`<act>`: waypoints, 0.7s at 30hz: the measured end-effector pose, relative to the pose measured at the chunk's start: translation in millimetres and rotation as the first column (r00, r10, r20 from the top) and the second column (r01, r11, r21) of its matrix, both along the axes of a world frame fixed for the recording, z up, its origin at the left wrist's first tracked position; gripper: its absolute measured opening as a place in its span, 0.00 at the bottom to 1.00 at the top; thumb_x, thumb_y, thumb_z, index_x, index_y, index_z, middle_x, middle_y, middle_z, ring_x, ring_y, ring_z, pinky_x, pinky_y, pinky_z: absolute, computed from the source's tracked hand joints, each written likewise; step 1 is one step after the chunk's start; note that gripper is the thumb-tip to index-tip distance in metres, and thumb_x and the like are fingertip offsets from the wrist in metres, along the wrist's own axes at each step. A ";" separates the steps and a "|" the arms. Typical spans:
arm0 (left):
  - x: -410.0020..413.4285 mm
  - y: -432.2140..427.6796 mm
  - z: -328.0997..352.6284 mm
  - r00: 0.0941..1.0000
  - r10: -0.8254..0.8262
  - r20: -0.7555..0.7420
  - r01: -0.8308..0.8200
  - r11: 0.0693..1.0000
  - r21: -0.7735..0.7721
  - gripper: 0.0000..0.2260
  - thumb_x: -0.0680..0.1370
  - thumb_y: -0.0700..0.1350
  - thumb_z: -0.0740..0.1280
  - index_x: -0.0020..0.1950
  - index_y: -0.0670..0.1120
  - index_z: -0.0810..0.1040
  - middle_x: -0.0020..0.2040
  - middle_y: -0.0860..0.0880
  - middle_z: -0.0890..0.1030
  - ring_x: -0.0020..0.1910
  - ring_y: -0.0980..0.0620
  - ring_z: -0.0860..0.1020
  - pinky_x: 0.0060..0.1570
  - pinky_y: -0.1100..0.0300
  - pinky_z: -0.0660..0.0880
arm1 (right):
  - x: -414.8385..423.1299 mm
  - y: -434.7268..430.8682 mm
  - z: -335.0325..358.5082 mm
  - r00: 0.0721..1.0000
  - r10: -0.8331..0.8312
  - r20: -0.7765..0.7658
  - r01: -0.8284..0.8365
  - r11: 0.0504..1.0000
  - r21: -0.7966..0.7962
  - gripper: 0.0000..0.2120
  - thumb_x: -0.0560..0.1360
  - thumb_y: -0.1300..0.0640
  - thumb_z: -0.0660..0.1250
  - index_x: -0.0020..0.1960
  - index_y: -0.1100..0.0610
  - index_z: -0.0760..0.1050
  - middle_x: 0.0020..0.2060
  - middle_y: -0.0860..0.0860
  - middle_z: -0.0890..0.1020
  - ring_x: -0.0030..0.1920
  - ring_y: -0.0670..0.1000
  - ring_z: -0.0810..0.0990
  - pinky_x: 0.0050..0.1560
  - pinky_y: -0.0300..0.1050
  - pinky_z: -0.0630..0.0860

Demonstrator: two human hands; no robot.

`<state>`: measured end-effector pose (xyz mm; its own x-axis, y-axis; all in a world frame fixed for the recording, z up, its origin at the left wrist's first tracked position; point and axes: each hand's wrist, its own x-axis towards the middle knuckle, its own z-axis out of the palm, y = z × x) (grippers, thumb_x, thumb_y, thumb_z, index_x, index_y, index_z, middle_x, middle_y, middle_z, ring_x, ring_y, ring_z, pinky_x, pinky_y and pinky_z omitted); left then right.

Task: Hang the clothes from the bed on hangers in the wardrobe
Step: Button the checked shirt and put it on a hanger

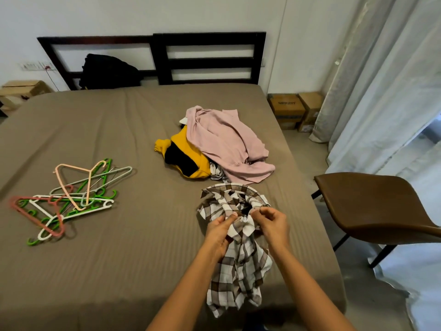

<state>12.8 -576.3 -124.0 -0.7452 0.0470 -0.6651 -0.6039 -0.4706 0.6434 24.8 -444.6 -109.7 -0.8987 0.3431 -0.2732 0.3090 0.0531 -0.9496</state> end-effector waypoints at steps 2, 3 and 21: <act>-1.6 -1.7 -3.2 0.994 -0.083 -0.076 0.072 0.989 -0.133 0.12 0.73 0.41 0.72 0.54 0.43 0.75 0.52 0.41 0.82 0.47 0.45 0.82 0.38 0.51 0.80 | 0.4 -2.5 8.4 0.994 0.070 -0.082 -0.053 0.981 0.188 0.03 0.71 0.59 0.72 0.38 0.55 0.82 0.31 0.51 0.83 0.34 0.49 0.80 0.36 0.44 0.76; -2.0 -2.7 -4.2 0.985 -0.136 -0.110 0.111 0.972 -0.209 0.14 0.72 0.42 0.73 0.55 0.41 0.77 0.53 0.42 0.82 0.50 0.45 0.81 0.44 0.47 0.79 | 0.3 -4.4 11.6 0.991 0.105 -0.079 -0.082 0.965 0.248 0.03 0.70 0.59 0.73 0.38 0.55 0.82 0.32 0.49 0.83 0.34 0.47 0.81 0.36 0.41 0.76; -3.1 -19.0 -2.3 0.861 -0.430 -0.272 0.161 0.737 -0.656 0.15 0.61 0.59 0.67 0.39 0.50 0.84 0.35 0.47 0.83 0.41 0.44 0.82 0.42 0.48 0.78 | -1.3 -12.8 15.3 0.951 0.303 0.066 -0.305 0.870 0.388 0.01 0.70 0.58 0.74 0.42 0.55 0.83 0.35 0.46 0.83 0.35 0.40 0.80 0.32 0.27 0.70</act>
